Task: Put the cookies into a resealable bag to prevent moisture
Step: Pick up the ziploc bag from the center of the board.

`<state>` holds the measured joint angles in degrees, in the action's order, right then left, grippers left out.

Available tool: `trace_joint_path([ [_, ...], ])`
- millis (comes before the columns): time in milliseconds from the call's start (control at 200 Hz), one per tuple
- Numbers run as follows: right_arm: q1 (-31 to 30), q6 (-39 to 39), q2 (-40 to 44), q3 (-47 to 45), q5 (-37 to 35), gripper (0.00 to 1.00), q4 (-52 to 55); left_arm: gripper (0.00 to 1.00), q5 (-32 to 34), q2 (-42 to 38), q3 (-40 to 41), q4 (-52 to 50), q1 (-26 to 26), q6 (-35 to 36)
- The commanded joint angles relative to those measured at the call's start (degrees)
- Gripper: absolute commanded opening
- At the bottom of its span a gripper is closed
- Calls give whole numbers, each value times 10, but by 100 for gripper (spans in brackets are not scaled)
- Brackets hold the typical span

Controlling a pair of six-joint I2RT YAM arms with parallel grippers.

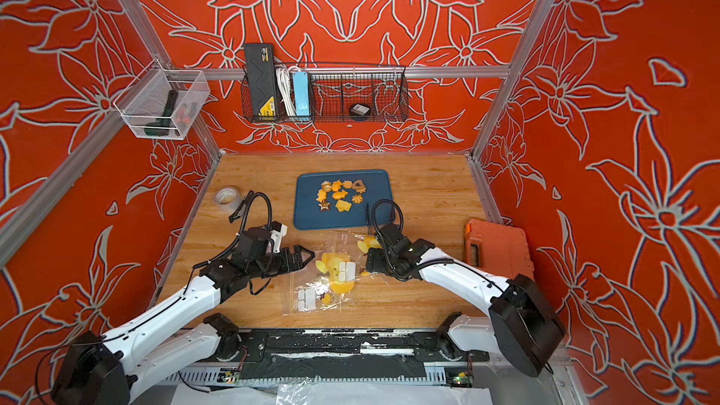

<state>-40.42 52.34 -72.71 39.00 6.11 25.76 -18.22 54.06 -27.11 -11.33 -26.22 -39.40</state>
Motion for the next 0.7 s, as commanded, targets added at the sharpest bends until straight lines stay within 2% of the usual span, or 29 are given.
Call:
trace_joint_path([
  [0, 14, 10, 10, -21, 11, 74, -32, 100, -4, 2, -11, 6, -1, 17],
  [125, 31, 12, 25, -49, 35, 59, -65, 94, -19, 8, -6, 18, -1, 13],
  [305, 57, 24, 47, -88, 61, 39, -99, 71, -47, 46, 4, 54, -2, -5],
  [400, 69, 31, 54, -104, 74, 34, -114, 58, -49, 60, 0, 62, -5, -9],
  [560, 84, 47, 60, -126, 90, 28, -134, 42, -49, 71, -8, 75, -15, -13],
  [696, 94, 53, 60, -136, 97, 25, -143, 33, -49, 85, -12, 88, -36, -18],
])
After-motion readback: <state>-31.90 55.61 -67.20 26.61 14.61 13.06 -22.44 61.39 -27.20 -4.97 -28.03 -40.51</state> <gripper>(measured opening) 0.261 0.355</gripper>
